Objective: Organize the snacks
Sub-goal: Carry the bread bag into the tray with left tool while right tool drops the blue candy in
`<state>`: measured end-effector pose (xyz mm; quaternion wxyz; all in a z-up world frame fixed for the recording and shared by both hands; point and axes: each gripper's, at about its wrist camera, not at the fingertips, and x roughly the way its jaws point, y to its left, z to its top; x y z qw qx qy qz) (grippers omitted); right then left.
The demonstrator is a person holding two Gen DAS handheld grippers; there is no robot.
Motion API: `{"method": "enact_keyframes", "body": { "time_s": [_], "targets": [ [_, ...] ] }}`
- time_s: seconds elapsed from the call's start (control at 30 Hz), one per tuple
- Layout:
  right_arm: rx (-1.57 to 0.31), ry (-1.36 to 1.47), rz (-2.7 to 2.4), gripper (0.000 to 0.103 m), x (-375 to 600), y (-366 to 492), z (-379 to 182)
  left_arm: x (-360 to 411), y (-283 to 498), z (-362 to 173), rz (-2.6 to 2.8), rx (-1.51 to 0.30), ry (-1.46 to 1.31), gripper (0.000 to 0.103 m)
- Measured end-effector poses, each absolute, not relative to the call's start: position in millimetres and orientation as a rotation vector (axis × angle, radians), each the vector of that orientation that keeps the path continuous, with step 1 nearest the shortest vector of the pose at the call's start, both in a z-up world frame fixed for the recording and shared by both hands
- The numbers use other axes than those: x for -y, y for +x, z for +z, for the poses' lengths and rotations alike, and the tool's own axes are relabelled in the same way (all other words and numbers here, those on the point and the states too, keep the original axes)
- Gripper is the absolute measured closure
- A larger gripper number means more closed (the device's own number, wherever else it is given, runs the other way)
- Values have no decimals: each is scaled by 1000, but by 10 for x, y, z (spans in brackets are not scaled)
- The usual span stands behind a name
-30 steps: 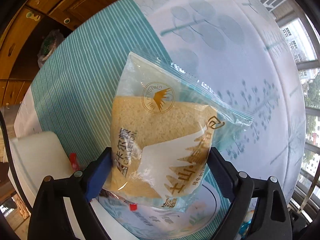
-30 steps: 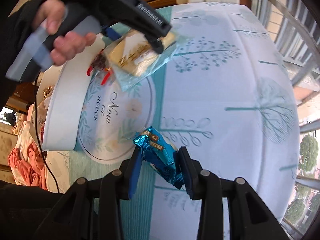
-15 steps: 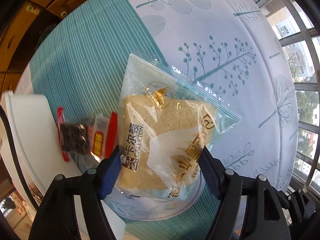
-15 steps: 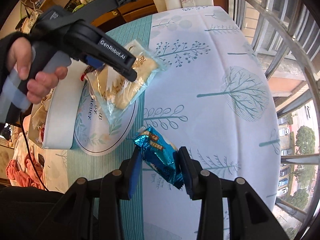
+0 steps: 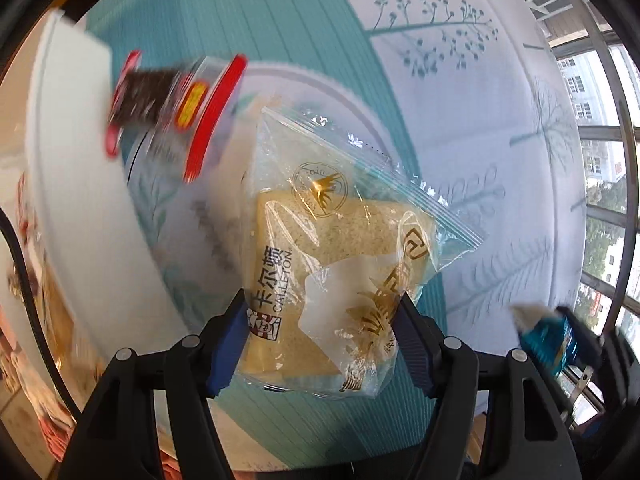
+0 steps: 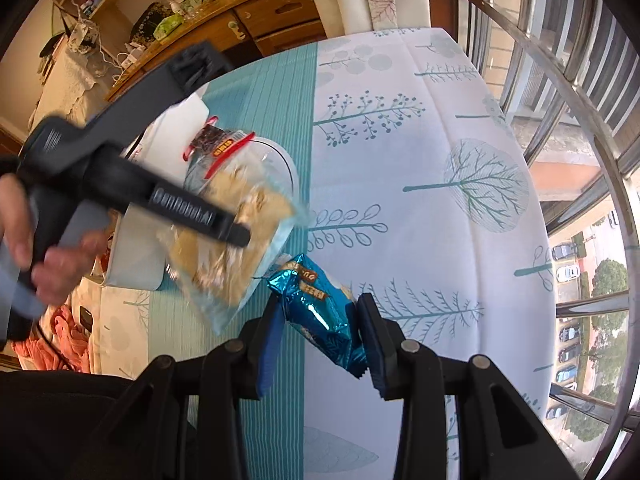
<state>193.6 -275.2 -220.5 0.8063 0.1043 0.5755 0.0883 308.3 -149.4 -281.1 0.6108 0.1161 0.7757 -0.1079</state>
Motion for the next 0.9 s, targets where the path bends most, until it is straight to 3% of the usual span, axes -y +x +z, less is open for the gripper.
{"method": "enact_keyframes", "body": {
  "time_s": [0.57, 0.9],
  "targets": [
    [-1132, 186, 202, 65, 2312, 1845, -1783, 835, 2501, -1501, -331, -1549, 186, 36],
    [-1031, 244, 207, 65, 1830, 1733, -1338, 200, 2716, -997, -346, -1402, 138, 36]
  ]
}}
